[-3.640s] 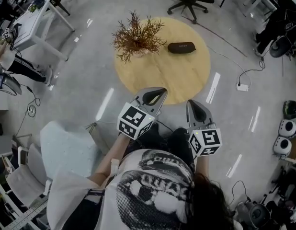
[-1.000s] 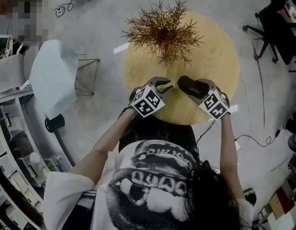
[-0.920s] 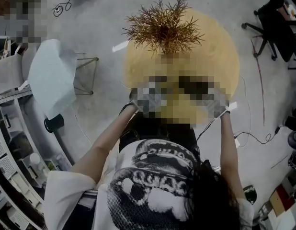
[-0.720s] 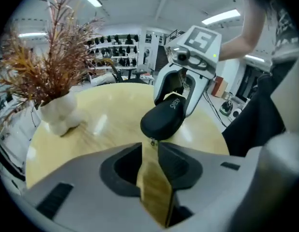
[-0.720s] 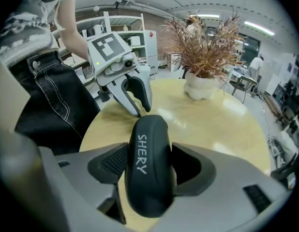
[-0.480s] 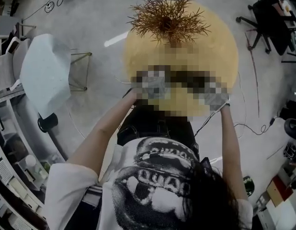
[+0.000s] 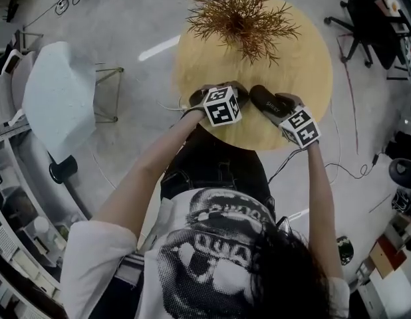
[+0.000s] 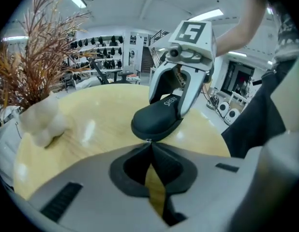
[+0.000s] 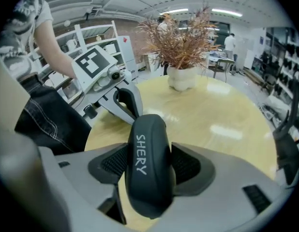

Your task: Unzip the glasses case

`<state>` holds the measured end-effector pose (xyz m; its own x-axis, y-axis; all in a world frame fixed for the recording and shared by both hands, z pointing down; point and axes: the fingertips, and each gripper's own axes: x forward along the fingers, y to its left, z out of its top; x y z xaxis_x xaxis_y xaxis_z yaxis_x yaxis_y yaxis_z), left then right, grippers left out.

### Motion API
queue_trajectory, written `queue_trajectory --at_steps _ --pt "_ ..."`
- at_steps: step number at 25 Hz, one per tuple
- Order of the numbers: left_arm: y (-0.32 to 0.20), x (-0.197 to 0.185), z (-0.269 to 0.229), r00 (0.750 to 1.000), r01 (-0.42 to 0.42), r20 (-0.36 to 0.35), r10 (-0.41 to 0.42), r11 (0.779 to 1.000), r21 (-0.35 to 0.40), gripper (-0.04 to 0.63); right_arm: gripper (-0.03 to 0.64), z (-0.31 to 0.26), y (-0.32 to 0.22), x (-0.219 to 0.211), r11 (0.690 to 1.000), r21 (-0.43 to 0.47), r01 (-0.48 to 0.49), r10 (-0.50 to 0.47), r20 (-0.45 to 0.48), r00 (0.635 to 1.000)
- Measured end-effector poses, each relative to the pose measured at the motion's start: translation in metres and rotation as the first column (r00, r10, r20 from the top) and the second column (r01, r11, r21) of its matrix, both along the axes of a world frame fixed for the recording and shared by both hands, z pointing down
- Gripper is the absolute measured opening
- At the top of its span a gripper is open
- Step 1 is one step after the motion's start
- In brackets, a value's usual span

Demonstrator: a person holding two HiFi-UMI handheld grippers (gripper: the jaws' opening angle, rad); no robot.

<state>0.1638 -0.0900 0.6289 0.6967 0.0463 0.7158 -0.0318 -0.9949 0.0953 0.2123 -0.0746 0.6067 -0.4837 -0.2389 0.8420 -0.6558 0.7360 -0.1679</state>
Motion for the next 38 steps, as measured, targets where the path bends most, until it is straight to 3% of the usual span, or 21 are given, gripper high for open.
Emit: queue_trajectory --at_steps 6,12,15,22,25,31,38 --pt "0.026 -0.001 -0.008 0.999 -0.012 -0.032 0.012 1.0 -0.022 0.014 0.278 0.002 0.002 -0.006 0.968 -0.041 -0.248 0.25 0.039 0.968" --pt "0.044 -0.006 -0.007 0.996 0.047 -0.073 -0.052 0.997 -0.069 0.014 0.281 0.003 0.004 -0.018 0.84 -0.065 -0.538 0.541 0.027 0.841" --pt "0.041 -0.015 -0.007 0.995 0.067 -0.076 -0.072 0.995 -0.073 0.012 0.288 0.003 0.006 -0.023 0.835 -0.076 -0.545 0.549 0.041 0.835" --pt "0.042 -0.033 -0.003 0.999 0.003 -0.032 -0.004 1.0 -0.015 0.012 0.329 0.0 0.0 -0.034 0.902 -0.136 -0.411 0.417 0.018 0.909" --pt "0.038 -0.037 -0.004 1.0 0.002 -0.027 -0.003 1.0 -0.007 0.012 0.333 0.002 -0.009 -0.043 0.913 -0.179 -0.367 0.377 0.024 0.926" --pt "0.037 -0.041 -0.002 1.0 -0.002 -0.021 0.002 1.0 0.001 0.012 0.324 0.011 -0.021 -0.055 0.861 -0.319 -0.397 0.422 0.011 0.906" --pt "0.045 -0.04 -0.003 1.0 -0.003 -0.021 0.002 0.999 -0.034 0.012 0.296 0.012 -0.024 -0.052 0.806 -0.317 -0.5 0.547 0.075 0.834"
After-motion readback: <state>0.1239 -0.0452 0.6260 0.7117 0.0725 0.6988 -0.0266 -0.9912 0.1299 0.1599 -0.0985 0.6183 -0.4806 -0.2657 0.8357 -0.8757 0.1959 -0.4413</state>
